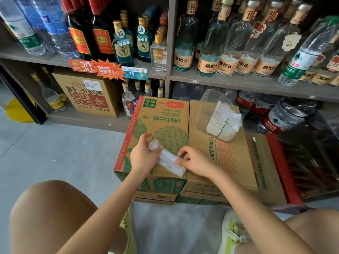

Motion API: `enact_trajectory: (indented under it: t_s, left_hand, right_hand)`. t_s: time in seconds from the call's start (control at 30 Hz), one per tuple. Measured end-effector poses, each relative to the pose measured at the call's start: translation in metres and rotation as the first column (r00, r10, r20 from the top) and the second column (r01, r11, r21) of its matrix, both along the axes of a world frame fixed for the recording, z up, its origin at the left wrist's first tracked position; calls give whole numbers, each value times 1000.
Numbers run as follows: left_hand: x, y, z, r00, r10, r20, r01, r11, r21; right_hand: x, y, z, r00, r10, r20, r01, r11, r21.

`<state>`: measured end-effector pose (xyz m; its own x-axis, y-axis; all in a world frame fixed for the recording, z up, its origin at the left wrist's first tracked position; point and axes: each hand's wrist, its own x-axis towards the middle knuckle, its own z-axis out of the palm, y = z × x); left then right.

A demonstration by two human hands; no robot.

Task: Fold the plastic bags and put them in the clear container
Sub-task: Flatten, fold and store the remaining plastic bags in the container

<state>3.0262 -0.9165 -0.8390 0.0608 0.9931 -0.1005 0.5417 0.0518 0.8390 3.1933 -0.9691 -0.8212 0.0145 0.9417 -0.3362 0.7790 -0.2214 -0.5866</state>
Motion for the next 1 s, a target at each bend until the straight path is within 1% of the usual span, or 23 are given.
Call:
enact_trajectory:
  t_s: [0.07,0.1,0.13,0.17,0.2,0.23,0.27,0.3,0.37,0.43,0.47,0.5,0.53,0.57,0.6,0.63,0.7,0.77,0.83,0.93,1.0]
  left_hand:
    - [-2,0,-1,991,31,-132,-26,999,43]
    - [-5,-2,-1,983,53,-175,-34,993,110]
    - [-7,-5,-2,977,63,-203,-14,973,231]
    - [-10,-9,-4,970,41,-240,58,919,389]
    - [-12,-13,-7,955,-16,-296,177,832,525]
    - [-14,-17,-11,924,-113,-364,323,739,591]
    - [-15,-21,-16,872,-223,-435,462,668,583]
    - [-15,-25,-21,812,-308,-496,565,632,531]
    - [-17,-29,-34,717,-390,-578,664,633,398]
    - [-18,-31,-43,663,-393,-636,689,653,314]
    - [-18,-32,-46,650,-383,-656,689,662,295]
    - [-18,-33,-47,647,-367,-668,681,672,290]
    - [-16,-34,-47,651,-352,-672,670,684,290]
    - [-14,-35,-47,657,-339,-674,657,696,290]
    - [-12,-37,-47,660,-326,-676,646,705,291]
    - [-10,-38,-47,660,-311,-684,638,712,293]
    - [-8,-43,-45,652,-269,-709,620,728,294]
    - [-5,-47,-39,646,-216,-732,595,743,306]
    - [0,-51,-33,619,-193,-762,610,729,311]
    - [0,-48,-36,547,-257,-797,687,681,252]
    - [-9,-43,-42,524,-309,-794,716,664,214]
  right_hand:
    - [-1,1,-3,1000,-14,11,14,1000,16]
    - [-1,1,-4,1000,-16,15,15,1000,20]
    - [-1,1,-5,1000,-10,20,9,1000,25]
    - [-1,2,-5,1000,-2,29,1,1000,30]
    - [0,2,-5,999,7,40,-9,999,33]
    - [0,2,-6,999,15,49,-17,999,35]
    - [0,2,-7,998,19,52,-21,999,39]
    - [-1,2,-7,999,17,46,-19,999,44]
    - [0,0,-5,999,13,30,-15,999,50]
    - [2,-4,-4,999,-16,34,13,997,77]
    - [3,-7,-4,997,-49,68,39,990,137]
    - [3,-11,-5,985,-98,141,60,965,255]
    - [2,-16,-9,960,-159,228,54,911,408]
    - [-1,-20,-12,935,-199,294,19,854,519]
    - [-6,-25,-17,923,-197,330,-29,820,572]
    - [-11,-28,-25,917,-162,365,-78,824,561]
    - [-19,-32,-40,890,-53,453,-165,889,428]
    - [-19,-33,-50,865,-10,502,-189,920,344]
    - [-17,-32,-53,849,18,527,-216,924,317]
    - [-16,-32,-55,823,32,567,-235,929,288]
    - [-16,-32,-53,831,43,555,-216,944,251]
